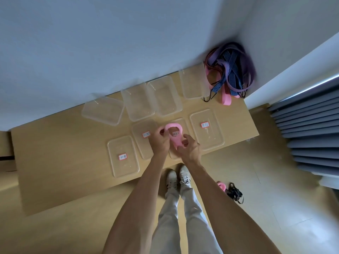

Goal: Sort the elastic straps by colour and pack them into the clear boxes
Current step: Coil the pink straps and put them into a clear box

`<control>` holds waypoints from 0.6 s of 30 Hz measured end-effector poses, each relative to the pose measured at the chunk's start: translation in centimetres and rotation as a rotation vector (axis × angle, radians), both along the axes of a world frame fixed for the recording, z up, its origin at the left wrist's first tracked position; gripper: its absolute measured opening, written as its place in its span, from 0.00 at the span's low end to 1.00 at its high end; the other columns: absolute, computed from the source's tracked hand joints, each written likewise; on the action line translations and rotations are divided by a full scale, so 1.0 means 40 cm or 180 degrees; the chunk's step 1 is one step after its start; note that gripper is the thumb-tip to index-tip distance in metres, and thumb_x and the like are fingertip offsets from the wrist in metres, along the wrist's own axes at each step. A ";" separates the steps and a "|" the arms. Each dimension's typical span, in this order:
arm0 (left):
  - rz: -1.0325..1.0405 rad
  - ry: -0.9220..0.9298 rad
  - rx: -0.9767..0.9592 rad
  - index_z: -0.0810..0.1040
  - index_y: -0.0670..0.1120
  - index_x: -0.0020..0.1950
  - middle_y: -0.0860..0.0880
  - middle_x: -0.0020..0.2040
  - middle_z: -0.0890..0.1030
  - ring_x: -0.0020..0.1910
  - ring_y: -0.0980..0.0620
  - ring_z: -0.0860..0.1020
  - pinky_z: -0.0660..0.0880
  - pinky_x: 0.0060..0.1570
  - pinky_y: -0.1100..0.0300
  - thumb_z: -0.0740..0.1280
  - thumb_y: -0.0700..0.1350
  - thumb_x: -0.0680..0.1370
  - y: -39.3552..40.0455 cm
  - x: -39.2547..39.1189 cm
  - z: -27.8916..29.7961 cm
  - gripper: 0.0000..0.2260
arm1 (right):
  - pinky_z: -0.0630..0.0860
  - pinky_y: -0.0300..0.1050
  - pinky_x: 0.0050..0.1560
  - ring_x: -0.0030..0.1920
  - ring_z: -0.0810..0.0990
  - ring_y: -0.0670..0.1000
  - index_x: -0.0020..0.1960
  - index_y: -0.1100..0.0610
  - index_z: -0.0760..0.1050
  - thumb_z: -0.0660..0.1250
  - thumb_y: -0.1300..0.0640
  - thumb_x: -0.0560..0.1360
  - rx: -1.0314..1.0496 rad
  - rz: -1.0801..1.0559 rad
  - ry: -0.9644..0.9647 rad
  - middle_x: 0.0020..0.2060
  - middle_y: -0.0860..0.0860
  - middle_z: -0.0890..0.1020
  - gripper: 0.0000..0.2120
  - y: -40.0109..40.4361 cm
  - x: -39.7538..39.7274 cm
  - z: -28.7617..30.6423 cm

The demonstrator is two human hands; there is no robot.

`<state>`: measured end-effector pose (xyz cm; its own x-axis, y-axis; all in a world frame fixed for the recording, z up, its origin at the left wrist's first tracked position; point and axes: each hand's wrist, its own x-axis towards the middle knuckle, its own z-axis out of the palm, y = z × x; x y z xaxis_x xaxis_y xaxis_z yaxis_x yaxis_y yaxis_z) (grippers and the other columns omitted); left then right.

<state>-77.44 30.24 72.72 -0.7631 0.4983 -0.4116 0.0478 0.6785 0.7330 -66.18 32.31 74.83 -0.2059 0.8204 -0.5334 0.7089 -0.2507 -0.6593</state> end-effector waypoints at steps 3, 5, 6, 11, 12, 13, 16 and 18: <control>-0.0298 0.0463 -0.0228 0.83 0.44 0.58 0.45 0.48 0.83 0.47 0.44 0.80 0.75 0.47 0.54 0.67 0.43 0.80 -0.016 0.007 0.024 0.09 | 0.78 0.50 0.48 0.49 0.80 0.61 0.63 0.63 0.77 0.68 0.67 0.68 0.0238 0.0059 -0.0106 0.50 0.60 0.83 0.23 -0.006 0.008 0.008; -0.0526 0.0625 -0.0256 0.82 0.45 0.59 0.46 0.51 0.81 0.51 0.45 0.79 0.73 0.47 0.56 0.69 0.43 0.79 -0.026 0.012 0.054 0.10 | 0.79 0.52 0.50 0.54 0.80 0.62 0.65 0.64 0.76 0.67 0.68 0.68 0.0360 0.0004 -0.0150 0.54 0.61 0.82 0.24 -0.003 0.015 0.029; -0.0681 0.0744 -0.0160 0.81 0.45 0.59 0.46 0.54 0.79 0.54 0.46 0.78 0.73 0.48 0.57 0.69 0.42 0.78 -0.030 0.016 0.072 0.10 | 0.79 0.52 0.52 0.57 0.80 0.62 0.66 0.64 0.76 0.66 0.68 0.69 0.0407 -0.0036 -0.0139 0.57 0.61 0.82 0.25 0.001 0.019 0.046; -0.1263 0.1087 -0.0061 0.76 0.42 0.68 0.40 0.73 0.71 0.74 0.42 0.68 0.72 0.65 0.47 0.69 0.40 0.78 -0.015 0.039 0.179 0.18 | 0.73 0.57 0.62 0.64 0.74 0.63 0.67 0.65 0.74 0.63 0.71 0.68 0.0773 -0.0293 -0.0129 0.65 0.62 0.77 0.26 0.043 0.053 0.153; -0.1370 0.1075 -0.0080 0.75 0.43 0.71 0.40 0.76 0.68 0.76 0.41 0.66 0.69 0.69 0.46 0.69 0.40 0.79 -0.007 0.048 0.206 0.19 | 0.73 0.57 0.62 0.64 0.74 0.62 0.66 0.65 0.74 0.63 0.71 0.68 0.0844 -0.0359 -0.0137 0.66 0.61 0.76 0.26 0.048 0.064 0.179; -0.1510 0.1142 -0.0030 0.74 0.43 0.71 0.40 0.76 0.67 0.76 0.41 0.65 0.68 0.70 0.46 0.68 0.40 0.80 0.002 0.058 0.233 0.20 | 0.73 0.55 0.61 0.63 0.75 0.61 0.65 0.64 0.75 0.63 0.71 0.68 0.0918 -0.0437 -0.0162 0.65 0.59 0.77 0.25 0.053 0.075 0.207; -0.1930 0.1380 0.0380 0.78 0.42 0.67 0.40 0.73 0.72 0.71 0.42 0.72 0.74 0.64 0.47 0.67 0.38 0.80 0.038 0.097 0.311 0.15 | 0.74 0.53 0.58 0.61 0.77 0.61 0.64 0.62 0.76 0.62 0.71 0.69 0.1012 -0.0764 -0.0166 0.63 0.57 0.78 0.23 0.053 0.114 0.275; -0.2168 0.1478 0.0777 0.80 0.41 0.61 0.42 0.64 0.79 0.61 0.43 0.79 0.78 0.52 0.52 0.67 0.34 0.78 0.060 0.131 0.358 0.12 | 0.75 0.52 0.58 0.63 0.76 0.60 0.68 0.61 0.74 0.61 0.70 0.71 0.0982 -0.1023 -0.0152 0.65 0.57 0.77 0.25 0.045 0.147 0.314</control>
<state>-72.19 32.62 87.04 -0.3299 0.9429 0.0467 0.7186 0.2188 0.6601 -60.31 34.11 87.39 0.1044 0.9609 -0.2563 0.6586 -0.2599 -0.7061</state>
